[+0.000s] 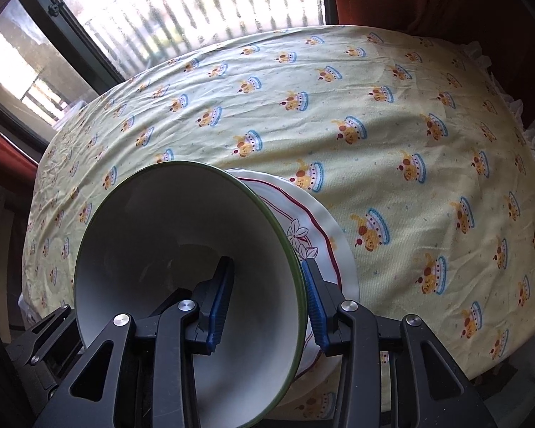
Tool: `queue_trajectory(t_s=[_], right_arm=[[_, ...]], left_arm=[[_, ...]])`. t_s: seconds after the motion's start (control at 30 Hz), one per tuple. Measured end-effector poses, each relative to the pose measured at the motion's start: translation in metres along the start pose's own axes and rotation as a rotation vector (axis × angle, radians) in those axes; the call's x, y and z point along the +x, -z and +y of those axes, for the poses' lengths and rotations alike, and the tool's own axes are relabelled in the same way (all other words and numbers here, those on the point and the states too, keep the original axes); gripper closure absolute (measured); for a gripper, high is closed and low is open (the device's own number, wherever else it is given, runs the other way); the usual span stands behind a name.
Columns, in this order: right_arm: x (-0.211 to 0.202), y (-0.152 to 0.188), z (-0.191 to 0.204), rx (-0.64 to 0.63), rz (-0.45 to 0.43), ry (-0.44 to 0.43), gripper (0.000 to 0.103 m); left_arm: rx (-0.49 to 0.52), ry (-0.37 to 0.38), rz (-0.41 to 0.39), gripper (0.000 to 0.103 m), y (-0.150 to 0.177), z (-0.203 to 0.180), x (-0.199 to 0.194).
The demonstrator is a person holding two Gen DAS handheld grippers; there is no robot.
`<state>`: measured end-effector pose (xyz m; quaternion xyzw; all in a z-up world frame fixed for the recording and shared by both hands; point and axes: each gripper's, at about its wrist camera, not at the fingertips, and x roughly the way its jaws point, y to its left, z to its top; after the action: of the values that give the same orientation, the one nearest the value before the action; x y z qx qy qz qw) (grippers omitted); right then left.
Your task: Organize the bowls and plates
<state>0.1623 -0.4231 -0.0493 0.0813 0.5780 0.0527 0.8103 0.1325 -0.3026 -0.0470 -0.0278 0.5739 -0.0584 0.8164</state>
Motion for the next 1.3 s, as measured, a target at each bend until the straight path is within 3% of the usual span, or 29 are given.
queue_trajectory(t_s=[0.13,0.27,0.33,0.4,0.73,0.93,1.1,1.3], right_arm=[[-0.001,0.006,-0.003,-0.001,-0.001,-0.002,0.059],[-0.005,0.012,-0.006,0.002,-0.004,-0.005,0.059],[-0.007,0.015,-0.008,0.015,-0.005,0.003,0.055],[-0.012,0.017,-0.01,0.035,-0.021,0.01,0.044],[-0.049,0.031,0.006,0.067,-0.122,0.079,0.041],[-0.086,0.038,0.036,0.05,-0.254,0.216,0.033],[-0.108,0.05,0.064,0.081,-0.343,0.262,0.028],[-0.103,0.076,0.108,0.064,-0.404,0.232,0.023]], left_arm=[[0.023,-0.03,-0.013,0.055,0.006,-0.002,-0.003],[0.012,-0.047,-0.028,0.042,0.011,0.004,-0.007],[0.008,-0.045,-0.045,0.037,0.013,0.008,-0.011],[0.015,-0.039,-0.059,0.03,0.014,0.011,-0.015],[0.058,0.023,-0.167,0.021,0.019,0.025,-0.052],[0.056,0.054,-0.242,0.019,0.024,0.058,-0.081],[0.031,0.051,-0.267,0.013,0.034,0.1,-0.096],[0.06,-0.064,-0.385,0.008,0.058,0.151,-0.109]])
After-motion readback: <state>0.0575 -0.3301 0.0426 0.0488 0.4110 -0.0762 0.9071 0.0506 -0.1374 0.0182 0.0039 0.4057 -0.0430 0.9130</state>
